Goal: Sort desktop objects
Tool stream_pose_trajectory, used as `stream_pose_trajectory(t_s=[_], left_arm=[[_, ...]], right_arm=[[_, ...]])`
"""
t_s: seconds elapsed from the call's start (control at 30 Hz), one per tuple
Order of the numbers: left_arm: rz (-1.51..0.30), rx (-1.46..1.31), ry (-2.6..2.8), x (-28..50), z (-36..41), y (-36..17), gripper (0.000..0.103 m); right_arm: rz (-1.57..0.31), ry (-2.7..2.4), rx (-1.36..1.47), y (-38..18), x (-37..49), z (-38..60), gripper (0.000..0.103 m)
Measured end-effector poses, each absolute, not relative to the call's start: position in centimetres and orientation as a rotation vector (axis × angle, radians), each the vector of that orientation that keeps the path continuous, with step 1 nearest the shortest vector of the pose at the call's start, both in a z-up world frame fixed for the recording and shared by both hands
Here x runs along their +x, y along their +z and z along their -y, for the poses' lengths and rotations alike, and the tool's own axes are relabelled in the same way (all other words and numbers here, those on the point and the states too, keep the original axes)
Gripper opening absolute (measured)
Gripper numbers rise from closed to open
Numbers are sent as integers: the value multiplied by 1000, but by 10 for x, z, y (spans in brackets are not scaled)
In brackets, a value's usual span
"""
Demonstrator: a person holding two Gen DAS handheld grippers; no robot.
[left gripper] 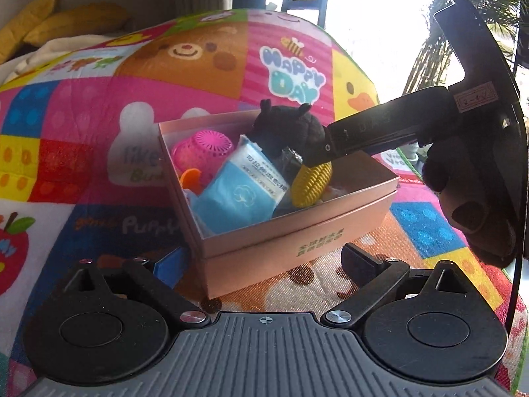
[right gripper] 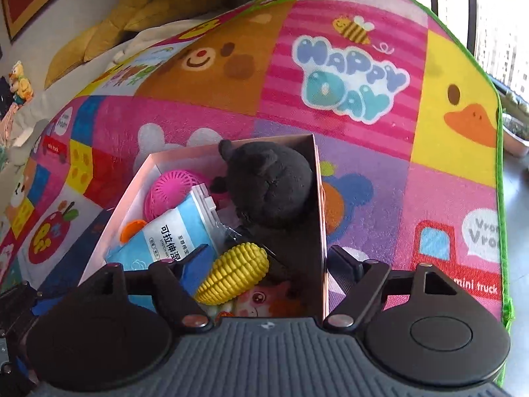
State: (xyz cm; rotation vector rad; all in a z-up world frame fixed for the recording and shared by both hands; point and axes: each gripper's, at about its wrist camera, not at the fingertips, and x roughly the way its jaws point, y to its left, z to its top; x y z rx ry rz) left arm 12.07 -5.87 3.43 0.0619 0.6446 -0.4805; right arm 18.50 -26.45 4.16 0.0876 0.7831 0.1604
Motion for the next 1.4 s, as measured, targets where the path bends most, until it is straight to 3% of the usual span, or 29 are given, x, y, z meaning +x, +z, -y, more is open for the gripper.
stream_pose_trajectory(t_s=[0.37, 0.57, 0.63, 0.67, 0.83, 0.97, 1.1, 1.4], left_arm=[[-642, 13, -264, 128, 7, 37, 101], [-630, 12, -254, 115, 6, 41, 103], [-617, 12, -227, 101, 7, 38, 103], [-623, 3, -213, 95, 6, 34, 103], [-696, -52, -147, 71, 5, 15, 103], [-649, -62, -93, 59, 7, 13, 103], [-688, -13, -39, 63, 15, 2, 103], [-696, 23, -6, 67, 22, 0, 103]], right_arm=[[-762, 272, 34, 44, 200, 193, 82], [-711, 285, 69, 50, 187, 202, 83], [-652, 259, 70, 57, 162, 214, 92], [-615, 250, 64, 60, 145, 220, 103], [-586, 252, 55, 43, 77, 234, 103], [-630, 276, 5, 7, 50, 225, 103], [-737, 246, 12, -20, 57, 221, 103], [-713, 171, -48, -28, 76, 210, 103]])
